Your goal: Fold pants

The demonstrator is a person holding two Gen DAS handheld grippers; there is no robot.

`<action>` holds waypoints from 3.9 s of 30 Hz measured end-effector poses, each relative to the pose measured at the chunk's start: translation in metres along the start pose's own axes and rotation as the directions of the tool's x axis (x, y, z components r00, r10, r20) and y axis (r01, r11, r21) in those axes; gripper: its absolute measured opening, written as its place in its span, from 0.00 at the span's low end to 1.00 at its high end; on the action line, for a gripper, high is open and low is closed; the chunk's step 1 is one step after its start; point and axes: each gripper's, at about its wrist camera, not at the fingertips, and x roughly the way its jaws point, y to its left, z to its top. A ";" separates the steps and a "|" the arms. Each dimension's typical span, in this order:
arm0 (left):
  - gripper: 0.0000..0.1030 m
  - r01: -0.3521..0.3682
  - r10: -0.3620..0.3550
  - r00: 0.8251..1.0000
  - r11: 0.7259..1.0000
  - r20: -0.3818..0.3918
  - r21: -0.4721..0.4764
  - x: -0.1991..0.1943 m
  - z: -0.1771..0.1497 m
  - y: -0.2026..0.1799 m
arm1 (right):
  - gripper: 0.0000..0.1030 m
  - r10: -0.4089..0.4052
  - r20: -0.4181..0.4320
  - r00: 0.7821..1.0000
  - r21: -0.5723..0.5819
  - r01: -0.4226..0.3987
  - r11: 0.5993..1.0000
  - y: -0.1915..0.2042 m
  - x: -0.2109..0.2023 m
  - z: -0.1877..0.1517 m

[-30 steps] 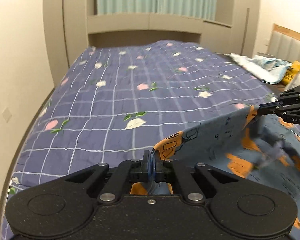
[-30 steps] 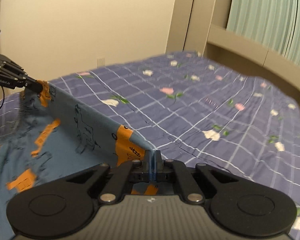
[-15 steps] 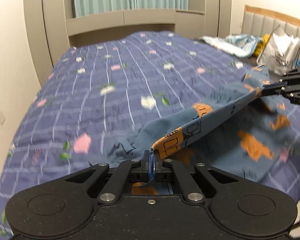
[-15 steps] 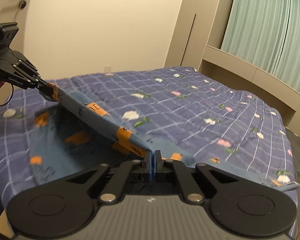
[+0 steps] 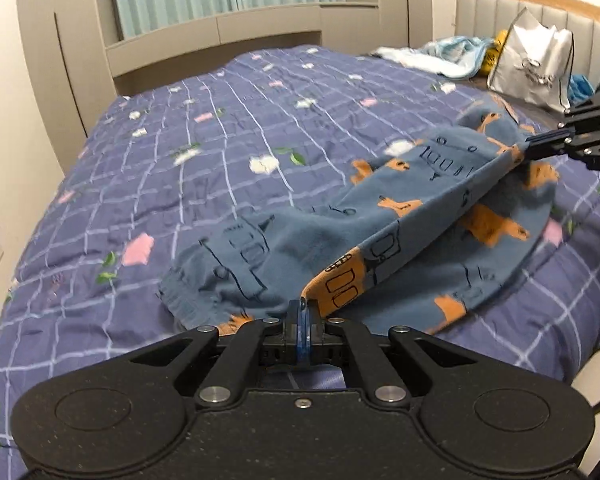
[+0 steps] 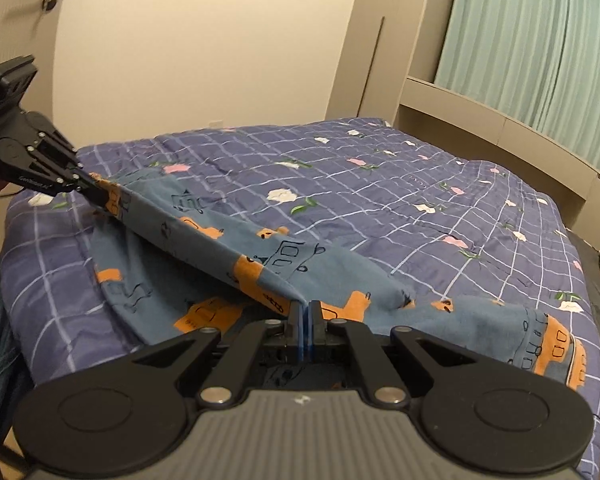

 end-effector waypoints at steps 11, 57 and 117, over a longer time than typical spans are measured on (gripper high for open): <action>0.24 0.016 -0.019 0.999 0.996 -0.033 -0.087 0.007 -0.017 -0.004 | 0.03 0.032 -0.098 0.995 -0.038 -0.036 0.999 0.020 0.010 -0.029; 0.99 0.137 -0.106 0.986 0.955 0.130 -0.262 0.088 0.099 -0.187 | 0.13 -0.188 -0.208 0.960 0.509 0.271 0.817 -0.257 0.001 -0.118; 0.00 0.159 -0.167 0.975 0.985 0.149 0.066 0.048 0.121 -0.203 | 0.00 -0.231 -0.042 0.972 0.471 0.223 0.854 -0.296 -0.066 -0.037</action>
